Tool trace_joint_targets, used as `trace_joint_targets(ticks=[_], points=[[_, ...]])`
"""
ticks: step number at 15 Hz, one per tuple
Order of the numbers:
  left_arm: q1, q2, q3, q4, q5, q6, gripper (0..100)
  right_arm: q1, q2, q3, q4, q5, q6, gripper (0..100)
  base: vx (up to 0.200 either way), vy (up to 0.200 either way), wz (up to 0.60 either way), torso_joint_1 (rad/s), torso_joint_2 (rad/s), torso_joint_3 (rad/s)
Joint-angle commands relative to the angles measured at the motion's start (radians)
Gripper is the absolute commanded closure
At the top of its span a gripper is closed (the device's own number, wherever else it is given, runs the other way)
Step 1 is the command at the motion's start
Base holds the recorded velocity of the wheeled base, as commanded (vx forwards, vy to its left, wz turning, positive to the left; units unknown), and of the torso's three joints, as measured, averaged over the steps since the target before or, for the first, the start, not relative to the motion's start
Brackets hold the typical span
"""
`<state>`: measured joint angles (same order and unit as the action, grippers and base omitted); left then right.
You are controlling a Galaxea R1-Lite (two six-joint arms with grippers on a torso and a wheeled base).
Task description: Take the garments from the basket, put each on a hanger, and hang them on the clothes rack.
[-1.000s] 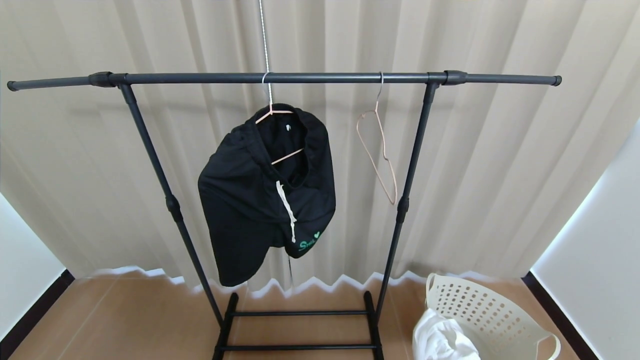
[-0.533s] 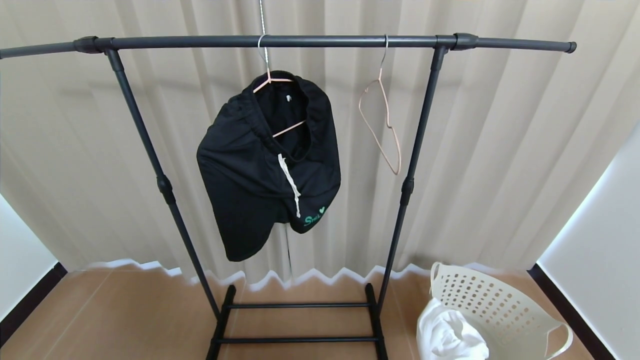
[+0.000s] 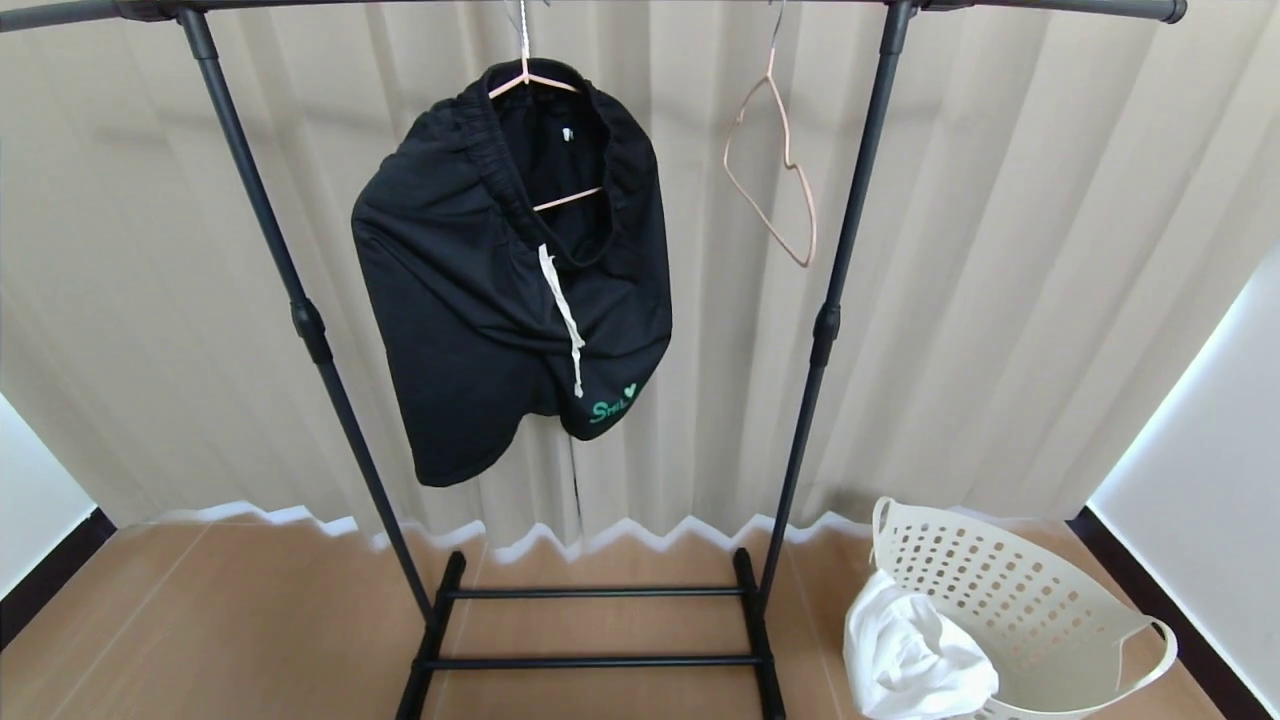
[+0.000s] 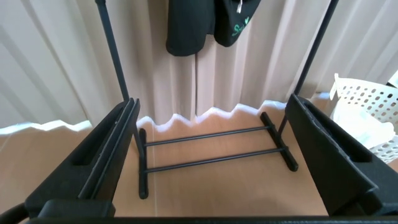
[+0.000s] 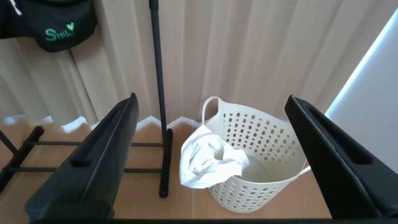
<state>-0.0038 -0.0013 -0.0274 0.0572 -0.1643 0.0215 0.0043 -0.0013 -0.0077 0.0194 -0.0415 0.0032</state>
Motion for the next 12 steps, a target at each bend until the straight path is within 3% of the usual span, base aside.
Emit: trace_joint_targets(ticks=[1,5,9,12], points=[[0.001,0.001,0.000,0.000,0.000,-0.002,0,0.000,0.001,0.000,0.001,0.000,0.000,0,0.000,0.000,0.00,-0.095,0.48,0.369],[0.001,0.001,0.000,0.000,0.000,-0.002,0,0.000,0.001,0.000,-0.001,0.000,0.000,0,0.000,0.000,0.00,-0.065,0.41,0.332],[-0.001,0.001,-0.002,0.000,0.000,-0.002,0,0.000,0.001,0.000,0.001,0.000,0.000,0,0.000,0.000,0.00,-0.009,0.07,0.057],[-0.001,0.001,0.000,0.000,0.000,-0.002,0,0.000,0.001,0.000,0.001,0.000,0.000,0,0.000,0.000,-0.60,0.001,0.01,0.014]])
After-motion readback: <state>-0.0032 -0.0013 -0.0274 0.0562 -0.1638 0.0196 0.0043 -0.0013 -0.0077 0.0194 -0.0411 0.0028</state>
